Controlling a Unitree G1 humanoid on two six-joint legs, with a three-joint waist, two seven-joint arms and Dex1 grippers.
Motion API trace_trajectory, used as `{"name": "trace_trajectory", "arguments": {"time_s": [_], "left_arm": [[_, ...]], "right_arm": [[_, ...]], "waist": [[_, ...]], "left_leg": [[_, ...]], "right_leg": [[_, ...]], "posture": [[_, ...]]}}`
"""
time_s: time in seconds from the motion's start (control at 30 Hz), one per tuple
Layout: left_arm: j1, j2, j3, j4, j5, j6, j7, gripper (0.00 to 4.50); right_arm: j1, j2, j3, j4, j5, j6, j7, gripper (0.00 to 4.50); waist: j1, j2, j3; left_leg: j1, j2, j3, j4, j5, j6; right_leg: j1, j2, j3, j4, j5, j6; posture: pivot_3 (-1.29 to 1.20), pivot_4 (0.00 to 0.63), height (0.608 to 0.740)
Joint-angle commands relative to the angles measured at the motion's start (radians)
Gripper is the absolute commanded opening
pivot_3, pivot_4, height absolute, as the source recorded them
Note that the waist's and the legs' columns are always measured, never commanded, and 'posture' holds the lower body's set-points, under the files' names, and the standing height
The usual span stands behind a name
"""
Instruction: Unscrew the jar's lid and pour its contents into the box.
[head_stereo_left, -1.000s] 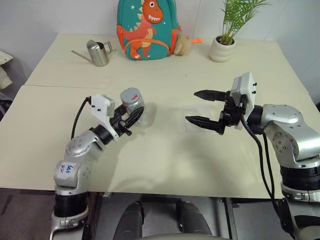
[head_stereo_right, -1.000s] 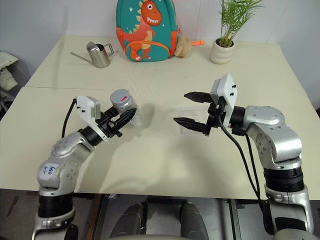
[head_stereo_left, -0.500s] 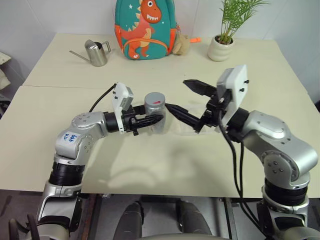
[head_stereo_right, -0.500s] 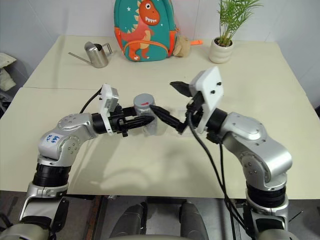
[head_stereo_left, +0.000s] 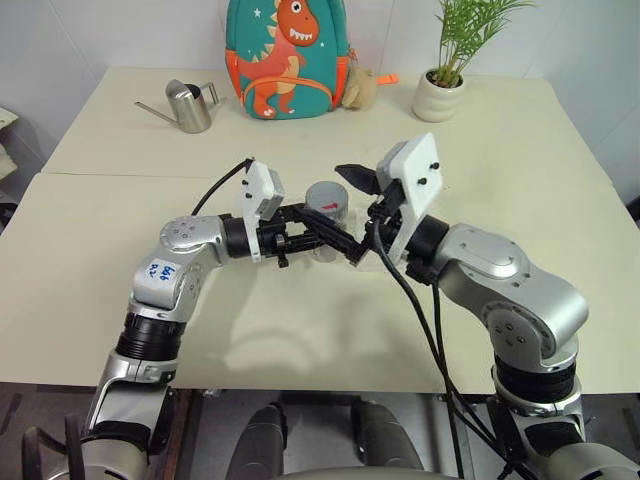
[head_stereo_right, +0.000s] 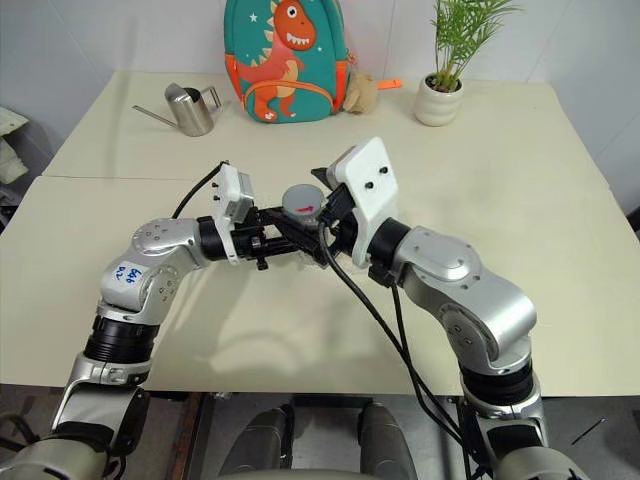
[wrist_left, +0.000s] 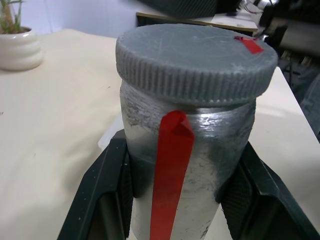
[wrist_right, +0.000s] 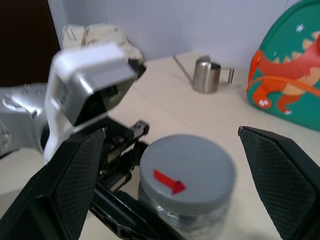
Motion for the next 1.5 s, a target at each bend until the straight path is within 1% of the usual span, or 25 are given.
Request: {"name": "trace_trajectory", "arguments": {"time_s": [0.03,0.47,0.5,0.57,0.6,0.67,0.77,0.93,1.13,1.3,1.5], "left_arm": [[-0.018,0.001,0.008,-0.011,0.001,-0.016,-0.008,1.87],[-0.003,0.005,0.018,-0.039,-0.004,-0.018,-0.002,1.87],[-0.003,0.005,0.018,-0.039,-0.004,-0.018,-0.002,1.87],[-0.003,0.006,0.019,-0.038,-0.003,-0.02,-0.002,1.87],[-0.002,0.007,0.02,-0.038,-0.003,-0.021,-0.002,1.87],[0.0,0.01,0.022,-0.039,-0.003,-0.022,-0.004,1.87],[0.001,0.012,0.024,-0.039,-0.003,-0.022,-0.001,1.87],[0.002,0.014,0.03,-0.034,-0.004,-0.026,-0.002,1.87],[0.01,0.018,0.039,-0.017,-0.009,-0.046,-0.036,1.87],[0.021,0.031,0.044,-0.014,-0.011,-0.062,-0.077,1.87],[0.043,0.065,0.049,-0.034,-0.023,-0.067,-0.114,1.87]], "right_arm": [[-0.016,0.007,0.021,0.001,-0.038,-0.023,-0.004,4.5],[-0.038,0.037,0.021,0.05,-0.081,-0.061,0.021,4.5],[-0.037,0.038,0.021,0.051,-0.081,-0.063,0.024,4.1],[-0.034,0.04,0.021,0.05,-0.081,-0.077,0.033,3.6],[-0.033,0.042,0.02,0.048,-0.078,-0.081,0.037,3.22],[-0.033,0.048,0.018,0.044,-0.074,-0.085,0.043,2.59],[-0.03,0.051,0.018,0.037,-0.063,-0.081,0.056,2.58],[-0.006,0.019,0.022,0.01,-0.018,-0.096,0.152,2.58],[-0.014,-0.04,0.054,0.017,0.059,-0.109,0.351,2.58],[-0.029,-0.062,0.061,0.037,0.12,-0.121,0.507,2.58],[-0.035,-0.072,0.048,0.063,0.16,-0.141,0.641,2.58]], "waist": [[-0.002,0.0,0.0],[-0.003,0.0,0.0],[-0.003,0.0,0.0],[-0.003,0.0,0.0],[-0.003,0.0,0.0],[-0.003,0.0,0.0],[-0.003,0.0,0.0],[-0.002,0.0,0.0],[-0.004,0.0,0.0],[-0.003,0.0,0.0],[-0.003,0.0,0.0]], "left_leg": [[0.0,0.0,0.0,0.0,0.0,0.0],[0.0,0.0,0.0,0.0,0.0,0.0],[0.0,0.0,0.0,0.0,0.0,0.0],[0.0,0.0,0.0,0.0,0.0,0.0],[0.0,0.0,0.0,0.0,0.0,0.0],[0.0,0.0,0.0,0.0,0.0,0.0],[0.0,0.0,0.0,0.0,0.0,0.0],[0.0,0.0,0.0,-0.001,0.0,0.0],[0.0,0.0,0.0,-0.001,0.0,0.0],[0.0,0.0,0.0,-0.001,0.0,0.0],[0.0,0.0,0.0,-0.001,0.0,0.0]], "right_leg": [[0.0,0.0,0.0,0.0,0.0,0.0],[0.0,0.0,0.0,0.0,0.0,0.0],[0.0,0.0,0.0,0.0,0.0,0.0],[0.0,0.0,0.0,0.0,0.0,0.0],[-0.001,0.0,0.0,0.0,0.0,0.0],[-0.001,0.0,0.0,0.0,0.0,0.0],[-0.001,0.0,0.0,0.0,0.0,0.0],[-0.001,0.0,0.0,0.0,0.0,0.0],[-0.001,0.0,0.0,0.0,0.0,0.0],[-0.001,0.0,0.0,0.0,0.0,0.0],[0.0,0.0,0.0,0.0,0.0,0.0]], "posture": [[0.0,0.15,0.74],[0.0,0.15,0.74],[0.0,0.15,0.74],[0.0,0.15,0.74],[0.0,0.15,0.74],[0.0,0.15,0.74],[0.0,0.15,0.74],[0.0,0.15,0.74],[0.0,0.15,0.74],[0.0,0.15,0.74],[0.0,0.15,0.74]]}}
